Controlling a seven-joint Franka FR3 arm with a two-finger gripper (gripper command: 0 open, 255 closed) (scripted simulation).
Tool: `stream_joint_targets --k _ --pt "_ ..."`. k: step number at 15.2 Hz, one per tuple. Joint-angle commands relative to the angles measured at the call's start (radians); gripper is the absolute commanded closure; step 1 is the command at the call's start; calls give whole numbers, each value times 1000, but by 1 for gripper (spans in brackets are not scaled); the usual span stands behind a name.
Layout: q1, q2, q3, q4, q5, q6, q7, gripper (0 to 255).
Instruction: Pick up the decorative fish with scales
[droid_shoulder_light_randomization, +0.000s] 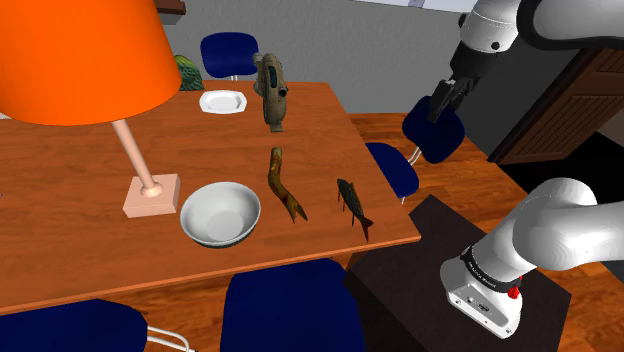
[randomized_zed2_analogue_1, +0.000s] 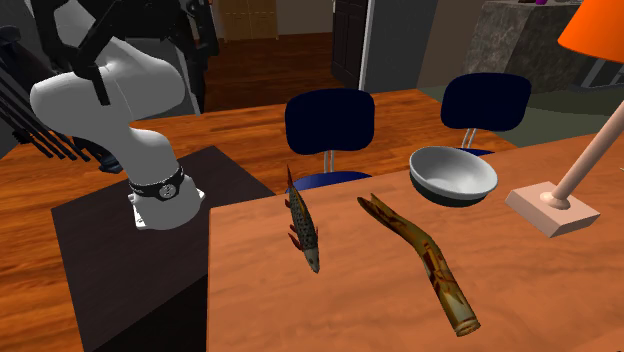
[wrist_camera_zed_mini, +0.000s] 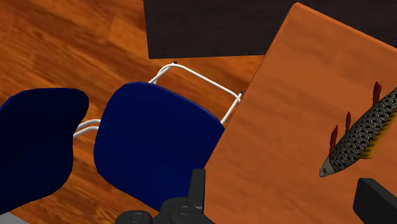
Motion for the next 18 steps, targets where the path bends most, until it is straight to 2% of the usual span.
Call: stream_joint_targets --k 1,10,18 --pt "0 0 0 0 0 0 0 0" --pt "13 39 198 -194 112 231 325 0" --pt "-10 241 406 -245 172 480 633 0"
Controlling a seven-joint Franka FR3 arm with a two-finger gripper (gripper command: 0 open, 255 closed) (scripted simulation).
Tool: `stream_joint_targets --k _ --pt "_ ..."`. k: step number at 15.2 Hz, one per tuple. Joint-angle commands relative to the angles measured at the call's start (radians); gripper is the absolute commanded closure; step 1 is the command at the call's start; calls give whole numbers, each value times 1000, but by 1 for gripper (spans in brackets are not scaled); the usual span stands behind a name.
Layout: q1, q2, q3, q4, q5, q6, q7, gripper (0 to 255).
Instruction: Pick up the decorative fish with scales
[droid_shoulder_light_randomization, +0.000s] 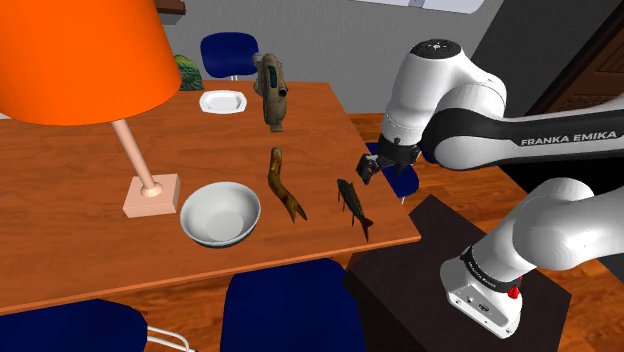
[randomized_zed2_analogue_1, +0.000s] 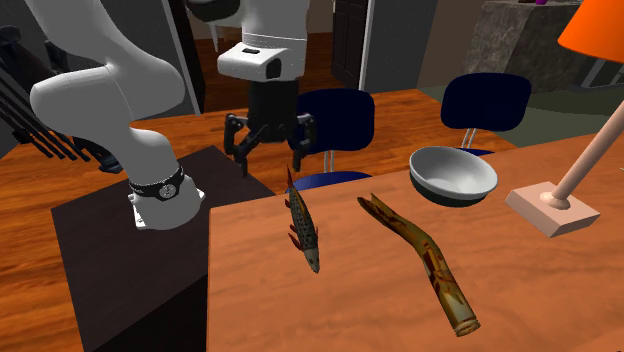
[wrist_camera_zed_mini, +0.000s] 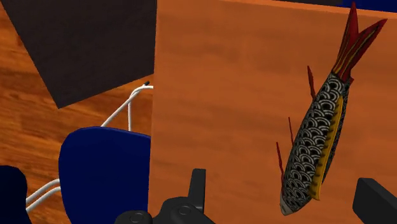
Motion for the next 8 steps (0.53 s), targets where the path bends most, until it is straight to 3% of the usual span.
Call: stream_joint_targets --k 1,5,8 --pt "-19 69 52 1 -1 68 82 0" --pt "-78 233 171 31 -44 193 268 0" --pt "-88 262 186 21 -59 228 289 0"
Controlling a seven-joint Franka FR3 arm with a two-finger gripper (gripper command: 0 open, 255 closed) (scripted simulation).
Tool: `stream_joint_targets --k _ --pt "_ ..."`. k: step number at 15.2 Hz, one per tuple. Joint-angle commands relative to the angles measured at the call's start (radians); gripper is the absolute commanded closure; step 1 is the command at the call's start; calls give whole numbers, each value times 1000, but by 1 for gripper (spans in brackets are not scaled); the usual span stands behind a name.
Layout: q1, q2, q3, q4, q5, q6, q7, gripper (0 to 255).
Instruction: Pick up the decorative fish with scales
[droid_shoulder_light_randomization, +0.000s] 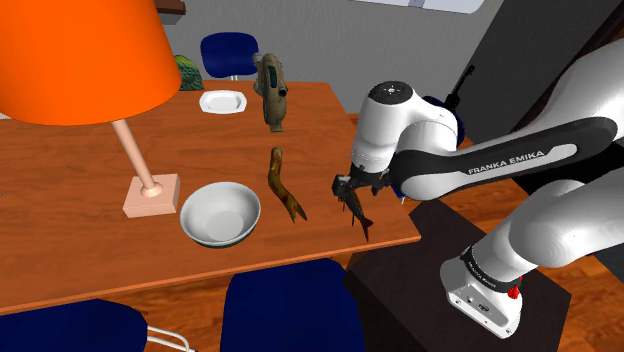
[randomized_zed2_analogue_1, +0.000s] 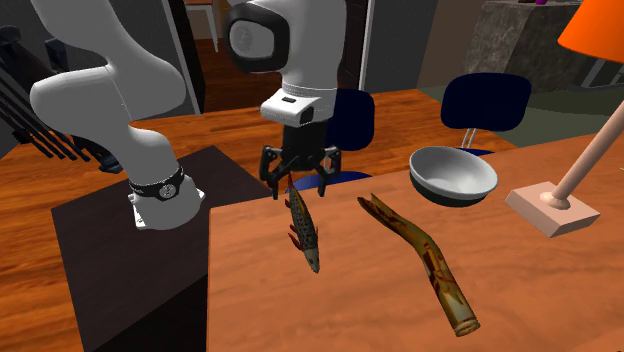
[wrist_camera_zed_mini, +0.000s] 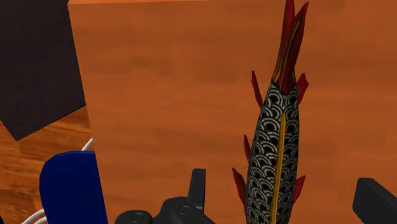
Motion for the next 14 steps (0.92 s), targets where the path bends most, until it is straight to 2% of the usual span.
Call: stream_joint_targets --k 1,5,7,8,14 --pt "-11 27 13 -7 -14 32 20 0" --pt "-36 88 41 -28 -55 106 62 0" --pt "-36 88 41 -28 -55 106 62 0" --pt "-36 89 41 -28 -55 107 63 255" --pt "-37 90 42 -27 -57 107 63 255"
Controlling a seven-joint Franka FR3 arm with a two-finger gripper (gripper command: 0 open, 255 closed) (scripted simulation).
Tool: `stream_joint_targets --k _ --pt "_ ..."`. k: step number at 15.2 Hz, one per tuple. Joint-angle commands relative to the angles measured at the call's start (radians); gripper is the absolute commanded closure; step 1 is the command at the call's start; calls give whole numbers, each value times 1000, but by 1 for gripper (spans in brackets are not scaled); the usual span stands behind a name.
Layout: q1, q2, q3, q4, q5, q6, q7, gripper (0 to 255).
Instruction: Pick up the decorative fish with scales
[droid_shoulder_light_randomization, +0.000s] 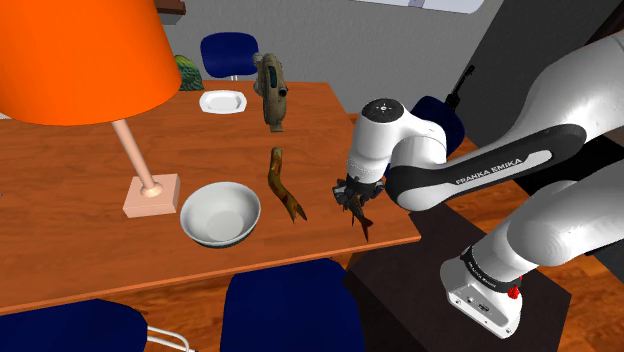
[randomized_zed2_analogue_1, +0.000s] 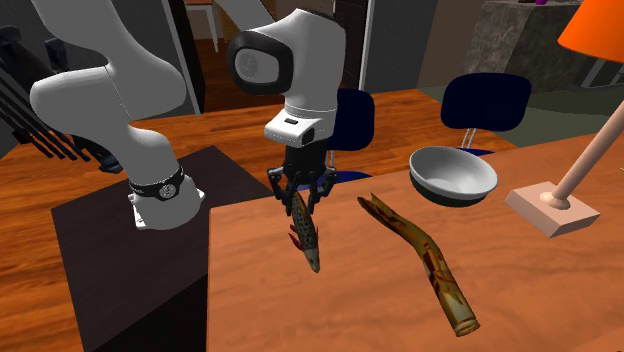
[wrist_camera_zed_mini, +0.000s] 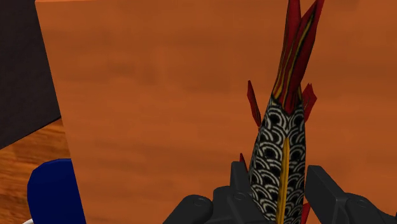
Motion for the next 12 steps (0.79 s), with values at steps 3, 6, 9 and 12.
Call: stream_joint_targets --k 3,6,9,12 --pt "0 -1 -1 -2 1 1 -1 255" --pt "17 -42 -19 11 30 -48 -30 255" --pt "32 -80 -36 27 52 -97 -55 255" --pt "43 -114 -52 45 69 -145 -75 255"
